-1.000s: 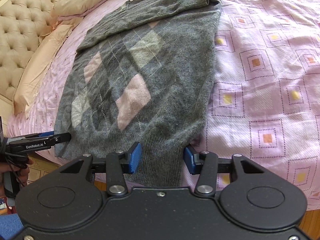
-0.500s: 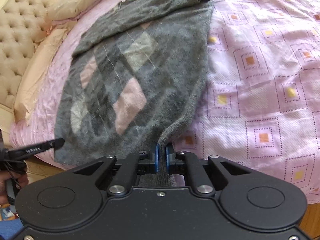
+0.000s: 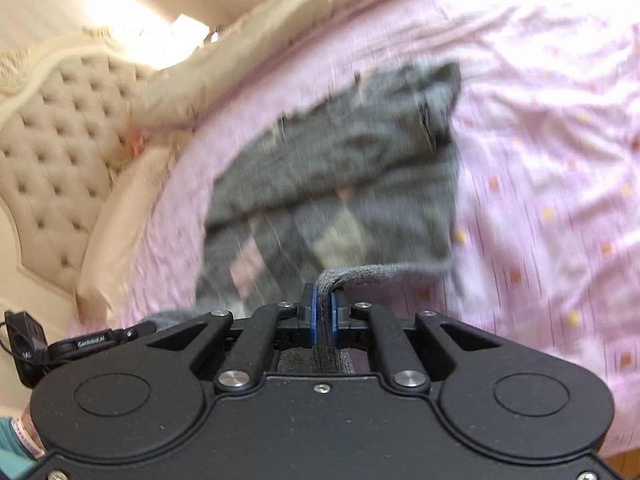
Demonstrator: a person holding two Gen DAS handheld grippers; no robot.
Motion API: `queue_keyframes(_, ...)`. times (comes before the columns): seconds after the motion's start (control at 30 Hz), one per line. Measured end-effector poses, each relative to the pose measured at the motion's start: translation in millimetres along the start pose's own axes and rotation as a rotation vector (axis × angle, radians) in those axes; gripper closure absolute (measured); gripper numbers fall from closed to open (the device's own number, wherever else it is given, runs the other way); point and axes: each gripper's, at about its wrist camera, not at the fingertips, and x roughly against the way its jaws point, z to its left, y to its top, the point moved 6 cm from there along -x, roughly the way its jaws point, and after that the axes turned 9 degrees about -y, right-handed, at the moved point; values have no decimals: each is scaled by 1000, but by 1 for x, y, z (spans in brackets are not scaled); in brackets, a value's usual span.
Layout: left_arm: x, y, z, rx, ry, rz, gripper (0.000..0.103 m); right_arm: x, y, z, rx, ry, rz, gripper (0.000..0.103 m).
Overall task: Fold small clothes
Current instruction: 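Lift the hem with both grippers and fold it toward the collar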
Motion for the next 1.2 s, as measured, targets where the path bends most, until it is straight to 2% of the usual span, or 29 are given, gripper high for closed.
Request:
queue_keyframes(0.2, -3, 69, -18, -35, -41, -119, 99, 1, 64, 10, -50, 13, -132, 90)
queue_keyframes(0.37, -28, 132, -28, -61, -68, -186, 99, -25, 121, 8, -92, -3, -203, 90)
queue_keyframes(0.47, -57, 162, -28, -80, -63, -187, 99, -54, 149, 2, -126, -48, -207, 90)
queue_keyframes(0.63, -115, 191, -19, -82, -41, -137, 99, -111, 182, -11, -177, -128, -187, 93)
queue_keyframes(0.83, -169, 210, -4, -129, 7, -44, 98, -160, 201, -20, -135, -244, -123, 92)
queue_keyframes(0.9, -179, 215, 4, -122, 38, -30, 95, -165, 202, -19, -116, -269, -130, 90)
queue_keyframes(0.93, -182, 218, 9, -114, 47, -34, 95, -165, 203, -17, -109, -279, -140, 84)
queue_keyframes(0.97, -185, 221, 14, -101, 59, -36, 88, -165, 202, -18, -107, -298, -154, 83)
queue_keyframes(1.0, -187, 224, 18, -85, 66, -35, 74, -164, 202, -18, -108, -306, -162, 83)
queue_keyframes(1.1, -184, 228, 22, -89, 67, -38, 71, -160, 197, -17, -90, -331, -173, 83)
queue_keyframes(1.2, -177, 220, 14, -172, 66, -20, 65, -157, 185, -10, -61, -318, -158, 83)
